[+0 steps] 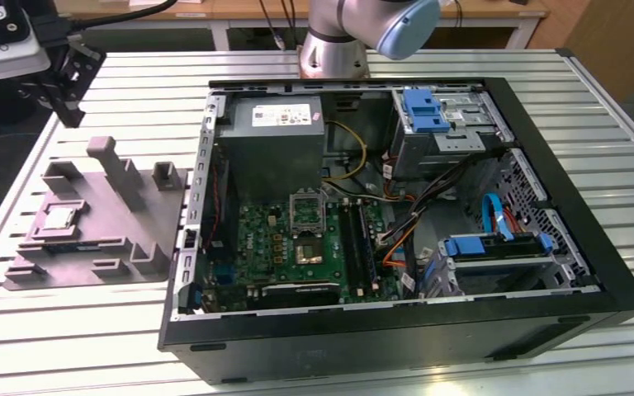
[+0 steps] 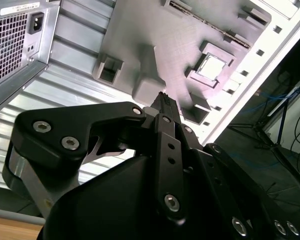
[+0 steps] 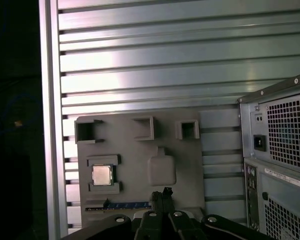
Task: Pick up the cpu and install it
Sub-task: 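Reach for the cpu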
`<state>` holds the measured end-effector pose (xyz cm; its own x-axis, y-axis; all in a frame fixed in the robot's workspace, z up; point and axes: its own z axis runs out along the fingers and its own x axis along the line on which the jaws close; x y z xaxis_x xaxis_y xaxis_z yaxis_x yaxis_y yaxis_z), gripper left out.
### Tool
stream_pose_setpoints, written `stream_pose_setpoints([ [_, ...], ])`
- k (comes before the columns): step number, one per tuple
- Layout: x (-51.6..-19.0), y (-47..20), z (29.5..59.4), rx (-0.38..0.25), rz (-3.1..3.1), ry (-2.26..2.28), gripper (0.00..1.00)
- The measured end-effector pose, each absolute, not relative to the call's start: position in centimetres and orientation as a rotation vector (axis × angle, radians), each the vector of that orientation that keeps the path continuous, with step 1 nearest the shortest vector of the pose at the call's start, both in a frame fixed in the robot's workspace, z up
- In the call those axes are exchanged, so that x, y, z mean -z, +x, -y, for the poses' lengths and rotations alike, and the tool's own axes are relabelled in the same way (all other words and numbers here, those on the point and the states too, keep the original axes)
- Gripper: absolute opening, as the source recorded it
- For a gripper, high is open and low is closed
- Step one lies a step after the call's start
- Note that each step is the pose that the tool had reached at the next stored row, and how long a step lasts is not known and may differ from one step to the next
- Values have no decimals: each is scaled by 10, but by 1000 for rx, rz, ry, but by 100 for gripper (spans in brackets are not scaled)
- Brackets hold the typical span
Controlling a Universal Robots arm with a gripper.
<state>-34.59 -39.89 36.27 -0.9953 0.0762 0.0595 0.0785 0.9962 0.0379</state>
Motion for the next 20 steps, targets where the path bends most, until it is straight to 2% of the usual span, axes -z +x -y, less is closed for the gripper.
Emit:
stream_pose_setpoints([
  [20, -362, -355, 399, 62, 3079, -120, 11],
])
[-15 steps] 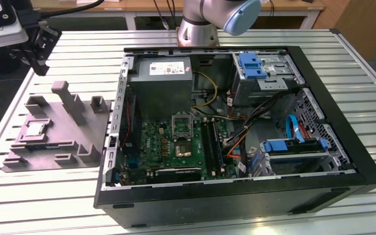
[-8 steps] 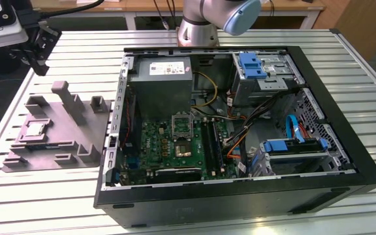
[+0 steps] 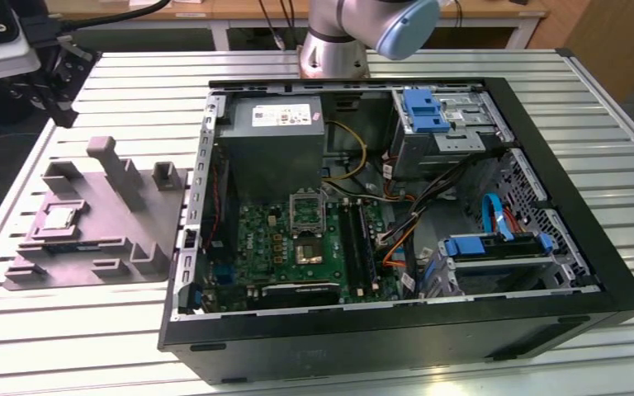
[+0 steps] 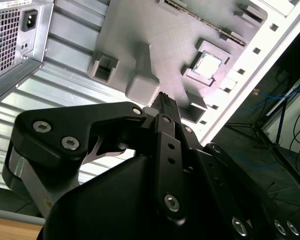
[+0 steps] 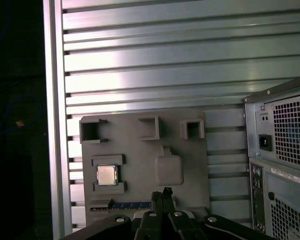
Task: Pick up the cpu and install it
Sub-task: 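Reach for the cpu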
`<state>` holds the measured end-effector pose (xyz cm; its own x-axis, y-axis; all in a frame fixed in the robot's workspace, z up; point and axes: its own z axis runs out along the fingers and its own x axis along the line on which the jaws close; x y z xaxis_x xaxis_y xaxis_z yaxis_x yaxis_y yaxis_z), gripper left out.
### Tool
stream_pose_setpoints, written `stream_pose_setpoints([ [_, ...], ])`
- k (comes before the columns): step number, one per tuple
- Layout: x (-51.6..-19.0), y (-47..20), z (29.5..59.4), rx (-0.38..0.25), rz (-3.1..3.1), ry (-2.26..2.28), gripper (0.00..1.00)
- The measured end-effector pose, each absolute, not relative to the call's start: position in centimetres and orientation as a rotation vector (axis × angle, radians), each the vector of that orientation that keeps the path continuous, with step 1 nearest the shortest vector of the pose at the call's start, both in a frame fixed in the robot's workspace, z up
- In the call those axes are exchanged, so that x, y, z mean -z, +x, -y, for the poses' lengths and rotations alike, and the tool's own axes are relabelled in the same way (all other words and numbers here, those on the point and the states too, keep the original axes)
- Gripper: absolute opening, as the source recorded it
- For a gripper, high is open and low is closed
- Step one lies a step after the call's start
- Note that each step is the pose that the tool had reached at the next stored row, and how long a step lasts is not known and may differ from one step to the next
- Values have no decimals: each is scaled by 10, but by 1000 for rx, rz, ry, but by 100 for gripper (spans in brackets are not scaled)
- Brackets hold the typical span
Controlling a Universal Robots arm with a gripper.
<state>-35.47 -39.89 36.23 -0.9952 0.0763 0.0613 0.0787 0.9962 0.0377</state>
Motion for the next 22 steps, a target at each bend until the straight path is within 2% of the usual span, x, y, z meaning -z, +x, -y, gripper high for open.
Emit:
stream_pose_setpoints([
  [22, -361, -396, 399, 62, 3079, -120, 11],
])
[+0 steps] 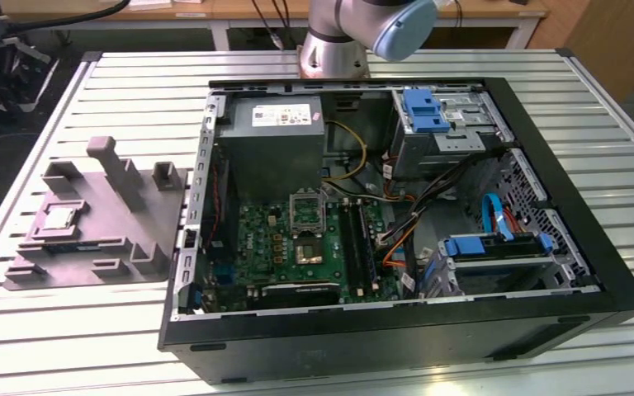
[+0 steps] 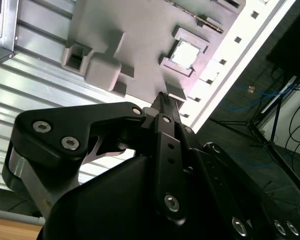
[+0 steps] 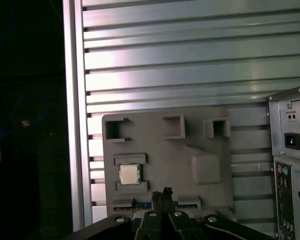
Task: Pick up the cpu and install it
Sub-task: 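Reach for the cpu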
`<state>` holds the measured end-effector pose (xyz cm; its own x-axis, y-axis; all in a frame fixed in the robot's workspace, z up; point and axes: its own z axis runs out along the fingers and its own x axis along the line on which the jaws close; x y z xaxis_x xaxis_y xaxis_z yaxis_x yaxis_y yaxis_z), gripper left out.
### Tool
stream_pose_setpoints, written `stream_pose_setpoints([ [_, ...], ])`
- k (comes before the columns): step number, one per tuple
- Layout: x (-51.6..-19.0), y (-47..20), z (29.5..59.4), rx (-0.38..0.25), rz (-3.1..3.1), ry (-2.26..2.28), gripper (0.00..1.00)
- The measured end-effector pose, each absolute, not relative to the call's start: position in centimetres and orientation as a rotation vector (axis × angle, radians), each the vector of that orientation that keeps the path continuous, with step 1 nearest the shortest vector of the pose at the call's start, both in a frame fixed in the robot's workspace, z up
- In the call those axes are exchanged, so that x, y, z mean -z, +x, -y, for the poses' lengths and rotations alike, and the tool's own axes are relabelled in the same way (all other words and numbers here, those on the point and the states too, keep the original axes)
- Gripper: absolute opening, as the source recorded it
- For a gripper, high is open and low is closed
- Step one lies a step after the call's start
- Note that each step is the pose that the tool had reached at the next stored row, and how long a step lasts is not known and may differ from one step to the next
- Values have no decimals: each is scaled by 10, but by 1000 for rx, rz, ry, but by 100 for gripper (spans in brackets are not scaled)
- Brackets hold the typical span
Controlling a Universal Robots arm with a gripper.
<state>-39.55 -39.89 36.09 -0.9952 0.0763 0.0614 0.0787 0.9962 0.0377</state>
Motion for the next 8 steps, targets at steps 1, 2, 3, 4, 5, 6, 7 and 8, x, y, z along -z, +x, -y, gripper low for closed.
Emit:
stream_pose_setpoints([
  [1, -361, -399, 399, 62, 3079, -119, 11],
  [2, -361, -403, 399, 62, 3079, -119, 11],
  [3, -360, -407, 399, 62, 3079, -120, 11],
  [4, -360, -411, 399, 62, 3079, -120, 11],
  [5, -360, -415, 399, 62, 3079, -120, 11],
  [6, -360, -419, 399, 62, 3079, -120, 11],
  [7, -360, -422, 399, 62, 3079, -120, 11],
  [8, -360, -425, 399, 62, 3079, -120, 11],
])
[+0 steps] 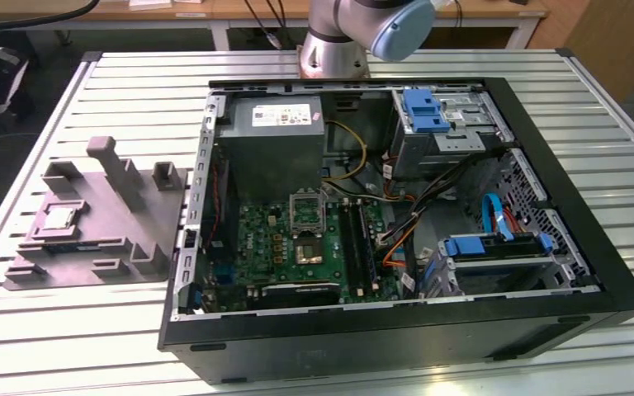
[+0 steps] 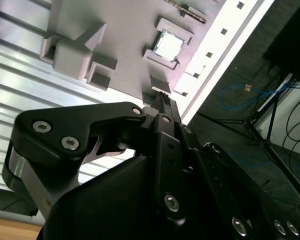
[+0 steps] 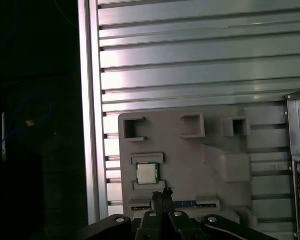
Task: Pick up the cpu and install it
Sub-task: 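Reach for the cpu, then pick up the cpu and move it towards the insertion slot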
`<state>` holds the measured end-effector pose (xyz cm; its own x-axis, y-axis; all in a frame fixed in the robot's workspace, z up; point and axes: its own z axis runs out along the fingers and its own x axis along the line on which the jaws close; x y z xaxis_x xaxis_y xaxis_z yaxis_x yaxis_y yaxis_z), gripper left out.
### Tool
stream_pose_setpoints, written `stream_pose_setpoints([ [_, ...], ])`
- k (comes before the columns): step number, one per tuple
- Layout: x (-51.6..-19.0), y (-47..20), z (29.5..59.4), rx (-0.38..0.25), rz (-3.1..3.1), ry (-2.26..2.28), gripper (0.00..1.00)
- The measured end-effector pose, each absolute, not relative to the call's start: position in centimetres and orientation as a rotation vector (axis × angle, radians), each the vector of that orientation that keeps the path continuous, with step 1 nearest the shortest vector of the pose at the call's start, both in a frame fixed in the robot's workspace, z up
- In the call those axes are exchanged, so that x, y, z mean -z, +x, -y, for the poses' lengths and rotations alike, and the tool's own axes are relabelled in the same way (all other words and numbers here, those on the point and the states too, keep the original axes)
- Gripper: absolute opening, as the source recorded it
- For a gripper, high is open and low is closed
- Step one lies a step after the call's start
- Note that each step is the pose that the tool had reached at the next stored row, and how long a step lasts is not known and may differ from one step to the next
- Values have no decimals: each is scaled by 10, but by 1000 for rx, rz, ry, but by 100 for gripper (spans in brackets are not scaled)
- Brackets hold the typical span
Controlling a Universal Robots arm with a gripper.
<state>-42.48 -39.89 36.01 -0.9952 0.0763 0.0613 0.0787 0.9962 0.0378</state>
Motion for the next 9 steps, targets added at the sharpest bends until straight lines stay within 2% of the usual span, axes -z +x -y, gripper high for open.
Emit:
stream_pose_setpoints([
  [9, -360, -429, 399, 62, 3079, -120, 11],
])
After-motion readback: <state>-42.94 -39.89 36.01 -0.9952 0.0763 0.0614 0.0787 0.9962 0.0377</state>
